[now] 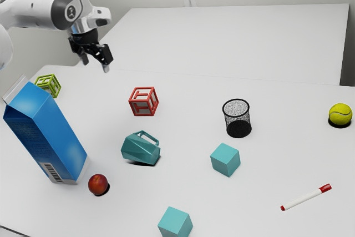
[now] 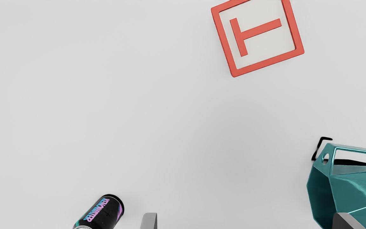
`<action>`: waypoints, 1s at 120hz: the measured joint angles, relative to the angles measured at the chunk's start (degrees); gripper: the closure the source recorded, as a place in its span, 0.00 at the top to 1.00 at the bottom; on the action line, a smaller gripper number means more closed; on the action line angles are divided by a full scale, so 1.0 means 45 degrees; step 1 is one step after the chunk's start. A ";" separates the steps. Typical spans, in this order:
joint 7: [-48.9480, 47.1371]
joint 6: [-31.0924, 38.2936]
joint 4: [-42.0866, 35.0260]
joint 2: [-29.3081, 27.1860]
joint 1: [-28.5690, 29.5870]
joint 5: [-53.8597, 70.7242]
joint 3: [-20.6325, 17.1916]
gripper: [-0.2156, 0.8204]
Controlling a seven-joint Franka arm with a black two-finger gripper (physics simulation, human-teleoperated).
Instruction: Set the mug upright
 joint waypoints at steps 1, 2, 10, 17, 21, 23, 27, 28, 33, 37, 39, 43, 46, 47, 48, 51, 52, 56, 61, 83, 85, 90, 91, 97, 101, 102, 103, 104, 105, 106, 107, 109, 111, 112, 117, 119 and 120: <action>-0.0006 0.0003 -0.0001 0.0001 -0.0003 -0.0003 -0.0003 0.79; -0.0011 0.0005 -0.0002 0.0001 -0.0005 -0.0007 -0.0006 0.79; -0.0046 0.0014 -0.0086 -0.0070 -0.0002 -0.0114 0.0056 0.79; -0.0078 -0.0035 -0.0152 -0.0168 -0.0118 -0.0194 0.0098 0.79; -0.0103 -0.0060 -0.0252 -0.0190 -0.0325 -0.0292 0.0116 0.79; -0.0118 -0.0072 -0.0338 -0.0200 -0.0490 -0.0382 0.0158 0.79; -0.0170 -0.0088 -0.0472 -0.0198 -0.1006 -0.0546 0.0408 0.79; -0.0188 -0.0092 -0.0497 -0.0197 -0.1138 -0.0580 0.0467 0.79; -0.0273 -0.0120 -0.0594 -0.0188 -0.1695 -0.0712 0.0638 0.79; -0.0343 -0.0131 -0.0724 -0.0172 -0.2032 -0.0800 0.0693 0.79; -0.0380 -0.0128 -0.0812 -0.0164 -0.2166 -0.0841 0.0710 0.79; -0.0453 -0.0119 -0.0969 -0.0137 -0.2361 -0.0944 0.0732 0.79; -0.0507 -0.0109 -0.1040 -0.0103 -0.2474 -0.1016 0.0742 0.79; -0.0525 -0.0105 -0.1057 -0.0093 -0.2511 -0.1037 0.0745 0.79; -0.0543 -0.0099 -0.1072 -0.0085 -0.2545 -0.1058 0.0747 0.79; -0.0591 -0.0065 -0.1104 -0.0049 -0.2637 -0.1124 0.0751 0.79; -0.0605 -0.0055 -0.1109 -0.0028 -0.2663 -0.1152 0.0752 0.79; -0.0640 -0.0013 -0.1118 0.0091 -0.2751 -0.1370 0.0777 0.79; -0.0614 0.0033 -0.1101 0.0284 -0.2797 -0.1920 0.0840 0.79; 0.0234 0.0016 -0.0920 0.1434 -0.3395 -0.5234 0.2589 0.79; 0.0328 -0.0007 -0.0859 0.1542 -0.3476 -0.5413 0.2719 0.79; 0.0553 -0.0062 -0.0725 0.1839 -0.3660 -0.5678 0.2961 0.79; 0.0596 -0.0071 -0.0698 0.1893 -0.3705 -0.5700 0.3009 0.79; 0.0845 -0.0138 -0.0426 0.2296 -0.4024 -0.5605 0.3252 0.79; 0.1001 -0.0183 -0.0206 0.2561 -0.4209 -0.5395 0.3333 0.79; 0.1039 -0.0195 -0.0150 0.2634 -0.4253 -0.5332 0.3347 0.79; 0.1077 -0.0206 -0.0102 0.2697 -0.4291 -0.5274 0.3359 0.79; 0.1114 -0.0217 -0.0052 0.2759 -0.4323 -0.5214 0.3367 0.79; 0.1151 -0.0228 0.0021 0.2839 -0.4352 -0.5140 0.3377 0.79; 0.1187 -0.0240 0.0106 0.2928 -0.4378 -0.5062 0.3383 0.79; 0.1224 -0.0253 0.0196 0.3015 -0.4404 -0.4981 0.3387 0.79; 0.1295 -0.0282 0.0387 0.3202 -0.4470 -0.4799 0.3396 0.79; 0.1366 -0.0311 0.0557 0.3368 -0.4543 -0.4619 0.3401 0.79; 0.1400 -0.0325 0.0636 0.3441 -0.4575 -0.4528 0.3403 0.79; 0.1565 -0.0387 0.0902 0.3713 -0.4651 -0.4132 0.3426 0.79; 0.1628 -0.0413 0.0979 0.3798 -0.4652 -0.4007 0.3467 0.79; 0.1658 -0.0427 0.1022 0.3839 -0.4650 -0.3951 0.3488 0.79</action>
